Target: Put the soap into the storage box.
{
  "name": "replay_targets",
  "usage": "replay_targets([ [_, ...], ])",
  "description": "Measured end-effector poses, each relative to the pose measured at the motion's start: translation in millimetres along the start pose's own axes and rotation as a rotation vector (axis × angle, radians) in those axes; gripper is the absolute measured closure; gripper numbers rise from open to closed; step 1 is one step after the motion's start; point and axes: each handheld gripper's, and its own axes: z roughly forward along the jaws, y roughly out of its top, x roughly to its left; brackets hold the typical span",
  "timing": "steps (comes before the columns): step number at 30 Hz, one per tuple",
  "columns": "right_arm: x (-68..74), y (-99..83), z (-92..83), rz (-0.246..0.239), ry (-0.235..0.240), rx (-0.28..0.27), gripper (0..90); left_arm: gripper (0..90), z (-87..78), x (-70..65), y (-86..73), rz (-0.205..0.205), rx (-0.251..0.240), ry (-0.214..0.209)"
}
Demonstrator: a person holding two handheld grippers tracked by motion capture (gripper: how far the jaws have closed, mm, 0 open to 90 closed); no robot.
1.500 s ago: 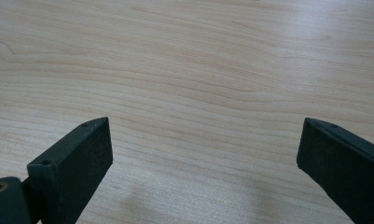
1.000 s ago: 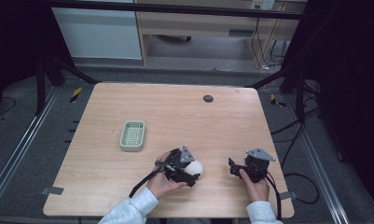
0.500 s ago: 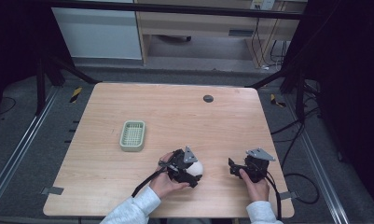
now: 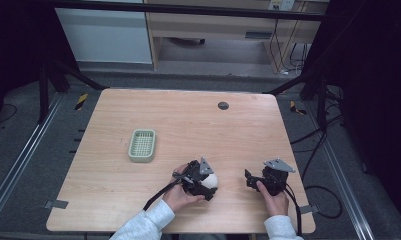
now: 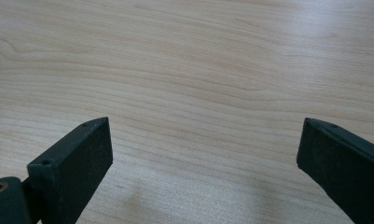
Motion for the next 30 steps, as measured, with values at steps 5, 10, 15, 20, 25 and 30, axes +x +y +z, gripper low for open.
replay_targets([
  [5, 0.0, 0.0, 0.0, -0.001, 0.0, 0.0, 3.8, 18.4, 2.4, -0.4, 0.0, 0.008, 0.013, 0.004],
  [10, 0.0, 0.0, 0.0, 0.0, 0.0, 0.0, 3.8, 20.7, 5.0, -0.8, 0.0, 0.017, 0.028, 0.004],
  [15, 0.0, 0.0, 0.0, 0.0, 0.0, 0.0, 3.8, 22.6, 5.9, -0.9, 0.3, 0.016, 0.029, -0.001],
  [20, -0.1, 0.0, -0.1, 0.0, 0.002, 0.0, 3.8, 23.0, 5.9, -1.1, 0.7, 0.016, 0.031, 0.001],
  [25, -0.1, 0.0, 0.1, -0.002, 0.001, 0.002, 3.8, 23.1, 6.1, -0.9, 0.8, 0.018, 0.03, -0.001],
  [30, -0.1, -0.1, 0.2, -0.002, 0.002, 0.003, 3.8, 23.3, 5.8, -1.2, 1.0, 0.021, 0.032, 0.002],
])
